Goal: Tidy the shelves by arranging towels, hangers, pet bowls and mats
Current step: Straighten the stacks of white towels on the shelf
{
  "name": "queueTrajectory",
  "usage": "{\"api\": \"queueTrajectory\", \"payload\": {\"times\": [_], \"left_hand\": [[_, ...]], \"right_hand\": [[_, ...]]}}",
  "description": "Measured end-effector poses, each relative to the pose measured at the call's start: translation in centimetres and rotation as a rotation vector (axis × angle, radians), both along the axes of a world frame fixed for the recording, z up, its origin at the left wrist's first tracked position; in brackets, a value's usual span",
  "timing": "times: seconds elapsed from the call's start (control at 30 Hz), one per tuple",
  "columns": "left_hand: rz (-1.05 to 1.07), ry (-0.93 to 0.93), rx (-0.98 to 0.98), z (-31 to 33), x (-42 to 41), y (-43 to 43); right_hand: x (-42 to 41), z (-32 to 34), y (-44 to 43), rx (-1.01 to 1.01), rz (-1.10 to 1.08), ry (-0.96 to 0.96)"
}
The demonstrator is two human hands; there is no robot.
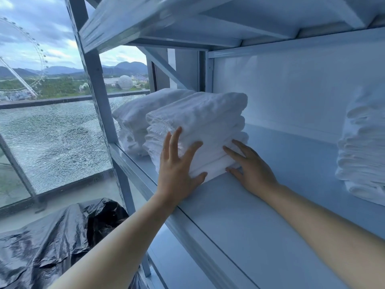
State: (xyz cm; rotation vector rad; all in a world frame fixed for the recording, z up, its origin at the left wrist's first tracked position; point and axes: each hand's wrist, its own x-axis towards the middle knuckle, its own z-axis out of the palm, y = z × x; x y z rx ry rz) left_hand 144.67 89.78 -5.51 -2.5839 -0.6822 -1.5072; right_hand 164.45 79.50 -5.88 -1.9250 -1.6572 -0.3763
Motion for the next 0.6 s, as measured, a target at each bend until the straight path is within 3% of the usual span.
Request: {"api": "queueTrajectory", "payload": {"times": [0.37,0.6], "left_hand": [[-0.036,0.015,-0.006,-0.41,-0.36,-0.09],[-0.01,0.095,-0.035,-0.33,-0.07,0.13]], "right_hand": [[-0.39,-0.19,-0.62,-0.013,0.016,-0.048],[-0.61,0.13,-0.5,-0.166,-0.014,-0.06]]}}
